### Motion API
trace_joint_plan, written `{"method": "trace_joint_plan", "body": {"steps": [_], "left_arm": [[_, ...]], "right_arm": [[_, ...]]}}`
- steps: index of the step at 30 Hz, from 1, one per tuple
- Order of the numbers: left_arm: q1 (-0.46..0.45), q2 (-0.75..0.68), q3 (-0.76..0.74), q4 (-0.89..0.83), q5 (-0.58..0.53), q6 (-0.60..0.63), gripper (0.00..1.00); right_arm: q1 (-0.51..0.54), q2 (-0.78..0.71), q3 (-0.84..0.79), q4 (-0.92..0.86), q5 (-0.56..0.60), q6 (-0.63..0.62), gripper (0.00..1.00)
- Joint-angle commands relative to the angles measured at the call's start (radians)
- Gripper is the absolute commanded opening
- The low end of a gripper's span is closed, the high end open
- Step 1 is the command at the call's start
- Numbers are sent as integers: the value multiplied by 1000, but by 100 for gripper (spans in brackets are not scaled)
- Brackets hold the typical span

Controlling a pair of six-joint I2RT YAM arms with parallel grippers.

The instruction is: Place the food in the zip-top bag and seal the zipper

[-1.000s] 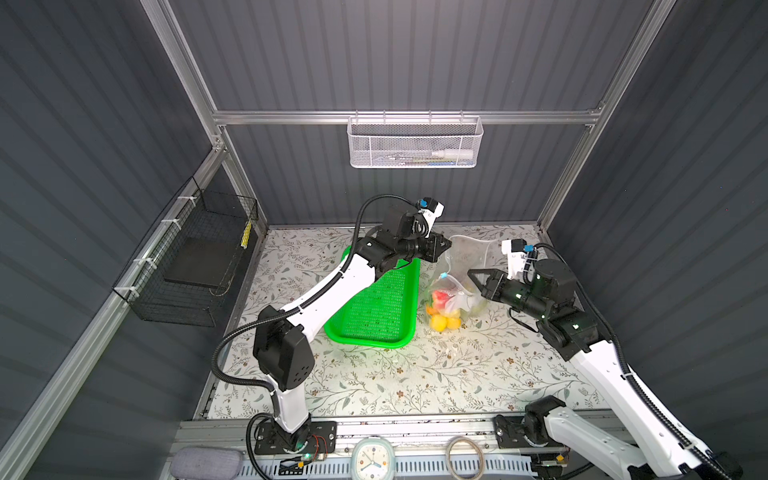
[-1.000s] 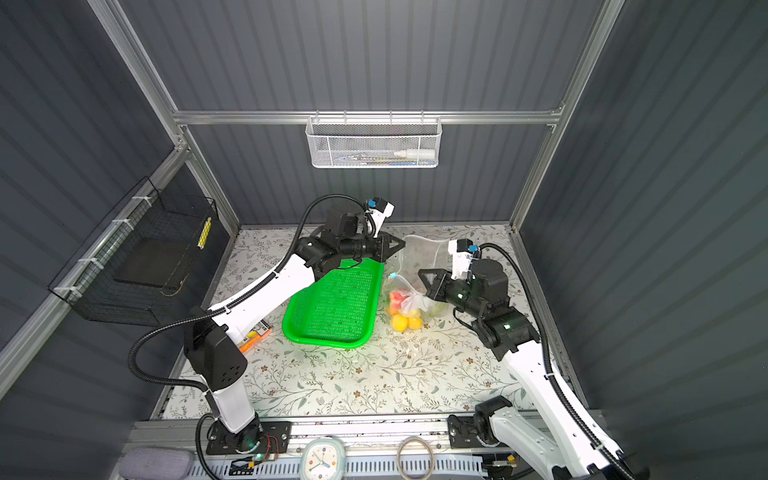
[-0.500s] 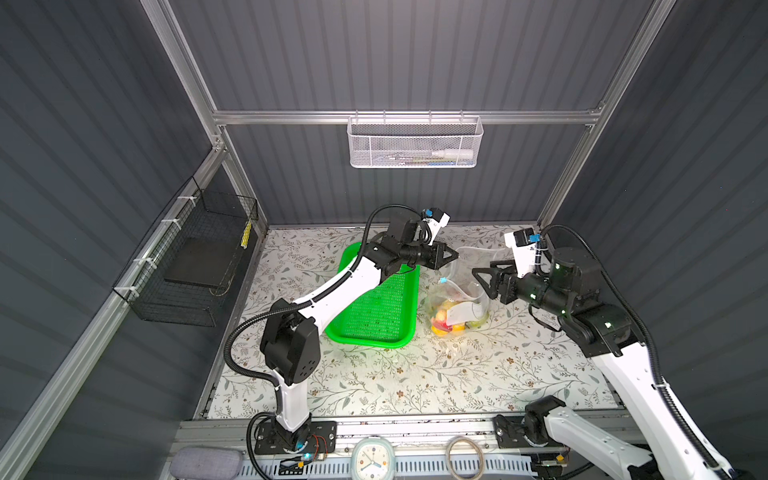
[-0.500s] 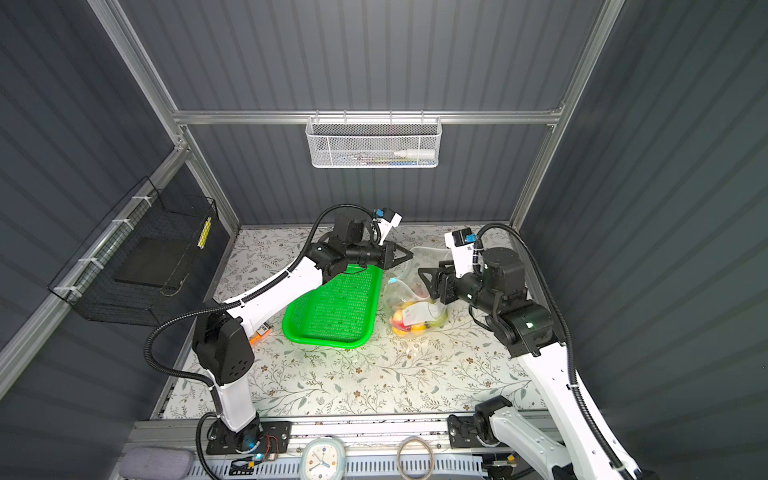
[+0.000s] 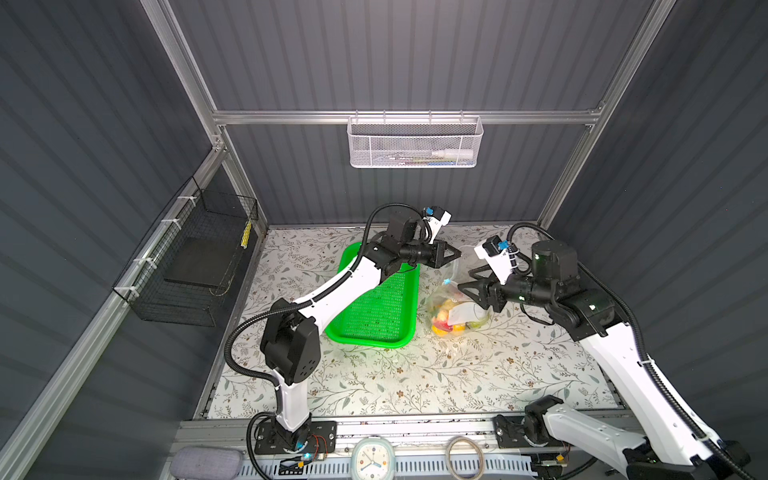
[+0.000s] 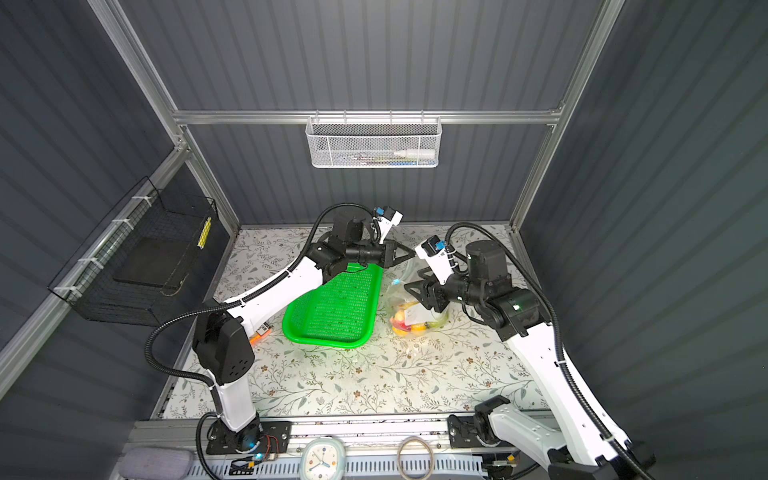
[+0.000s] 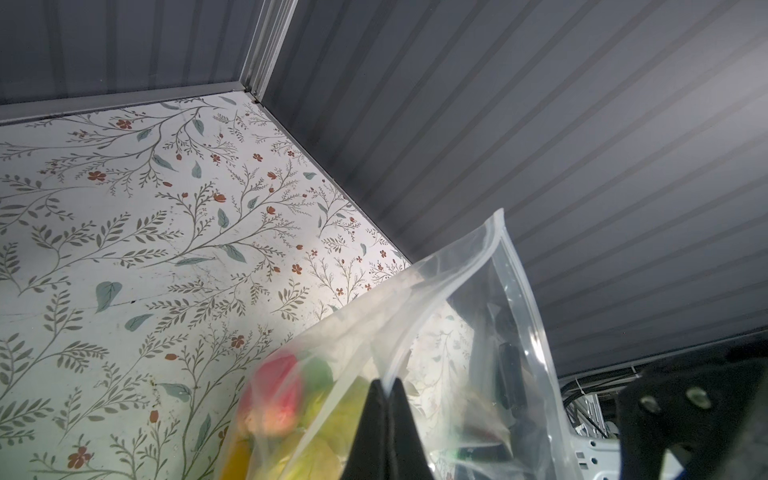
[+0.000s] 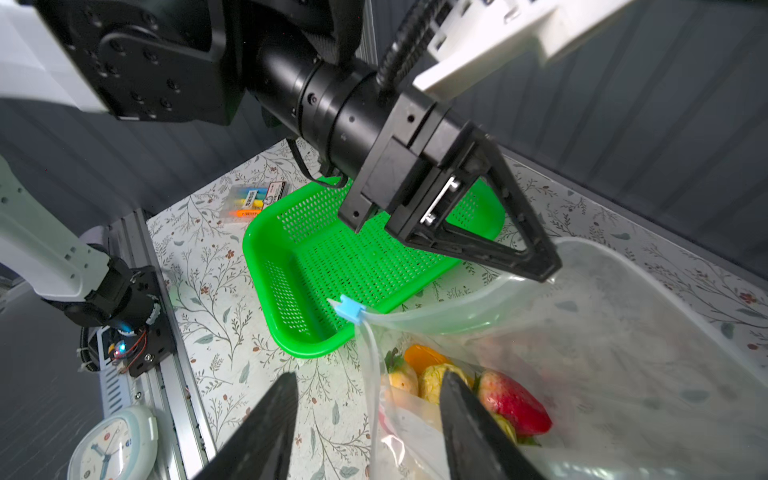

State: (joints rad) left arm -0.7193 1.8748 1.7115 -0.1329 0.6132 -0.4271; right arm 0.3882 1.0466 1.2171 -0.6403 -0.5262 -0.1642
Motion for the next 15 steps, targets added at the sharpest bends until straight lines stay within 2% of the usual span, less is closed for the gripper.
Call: {"method": "trace_joint_plan", "body": {"steps": [1,7,12,15], "left_arm": [[-7,17,6,12,33,-10,0],[-8,14,2,10,33,-10,0],[-8,17,2,6,37,-10,0],[-8,18,5,7,43,-16,0]], "right_arm": [[18,20,-1,-13,-22,-23,54],[25,67,-18,-9,27,-23,44],[28,67,-42,27,43,-1,23],[28,67,-61,51,46,14,14]]}}
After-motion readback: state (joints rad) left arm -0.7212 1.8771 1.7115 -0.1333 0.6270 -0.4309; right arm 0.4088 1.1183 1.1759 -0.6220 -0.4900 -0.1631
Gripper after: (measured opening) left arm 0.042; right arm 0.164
